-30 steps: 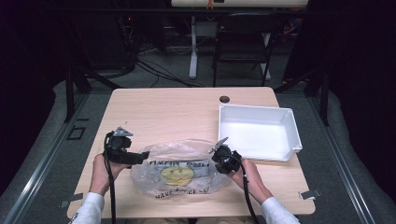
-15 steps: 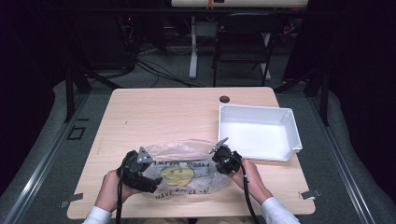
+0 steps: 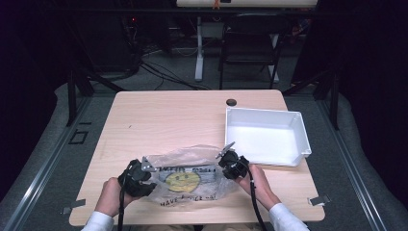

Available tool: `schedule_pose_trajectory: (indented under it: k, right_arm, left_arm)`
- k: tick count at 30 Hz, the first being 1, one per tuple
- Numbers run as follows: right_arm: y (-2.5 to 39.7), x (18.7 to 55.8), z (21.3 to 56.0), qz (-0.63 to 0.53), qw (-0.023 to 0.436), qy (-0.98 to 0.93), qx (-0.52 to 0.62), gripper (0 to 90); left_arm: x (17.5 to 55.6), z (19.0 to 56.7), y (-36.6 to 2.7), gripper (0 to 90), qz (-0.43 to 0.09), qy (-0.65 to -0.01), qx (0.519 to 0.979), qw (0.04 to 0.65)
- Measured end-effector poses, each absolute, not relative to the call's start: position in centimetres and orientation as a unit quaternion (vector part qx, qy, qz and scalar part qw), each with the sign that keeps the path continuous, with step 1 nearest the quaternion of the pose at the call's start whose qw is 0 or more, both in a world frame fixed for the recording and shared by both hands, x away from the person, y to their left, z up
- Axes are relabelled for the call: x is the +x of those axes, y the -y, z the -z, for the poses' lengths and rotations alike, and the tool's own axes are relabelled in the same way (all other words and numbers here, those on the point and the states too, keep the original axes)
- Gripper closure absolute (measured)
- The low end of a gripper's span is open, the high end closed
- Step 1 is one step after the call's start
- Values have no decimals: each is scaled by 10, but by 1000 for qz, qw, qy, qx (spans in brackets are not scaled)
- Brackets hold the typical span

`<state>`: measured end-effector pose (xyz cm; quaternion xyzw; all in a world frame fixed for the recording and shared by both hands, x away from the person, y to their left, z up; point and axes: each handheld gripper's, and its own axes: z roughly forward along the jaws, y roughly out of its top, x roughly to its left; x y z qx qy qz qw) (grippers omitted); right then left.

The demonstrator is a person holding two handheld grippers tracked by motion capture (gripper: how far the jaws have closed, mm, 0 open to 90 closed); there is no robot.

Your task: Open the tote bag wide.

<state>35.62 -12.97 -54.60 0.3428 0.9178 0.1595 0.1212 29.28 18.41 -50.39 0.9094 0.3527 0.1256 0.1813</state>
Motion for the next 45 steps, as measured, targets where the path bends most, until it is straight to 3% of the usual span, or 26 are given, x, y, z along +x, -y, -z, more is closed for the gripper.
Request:
schedule_pose_trajectory:
  k: [3,7,15,29,35,45]
  right_arm:
    - [130,356,546,-161,121,-918,343,799]
    - [129,356,547,-162,123,-917,343,801]
    - [130,357,549,-168,128,-912,352,822]
    - [124,357,552,-148,140,-915,348,833]
    - [133,359,540,-179,113,-912,352,703]
    - [141,341,482,-314,103,-884,330,477]
  left_arm:
    - [297,511,-186,795,-121,-359,908,179]
    - [303,520,-186,886,-125,-360,910,165]
    - [319,528,-209,898,-151,-398,895,135]
    - [345,539,-222,896,-160,-432,876,141]
    - [345,538,-225,880,-152,-436,874,152]
    - [346,537,-229,859,-145,-446,867,170]
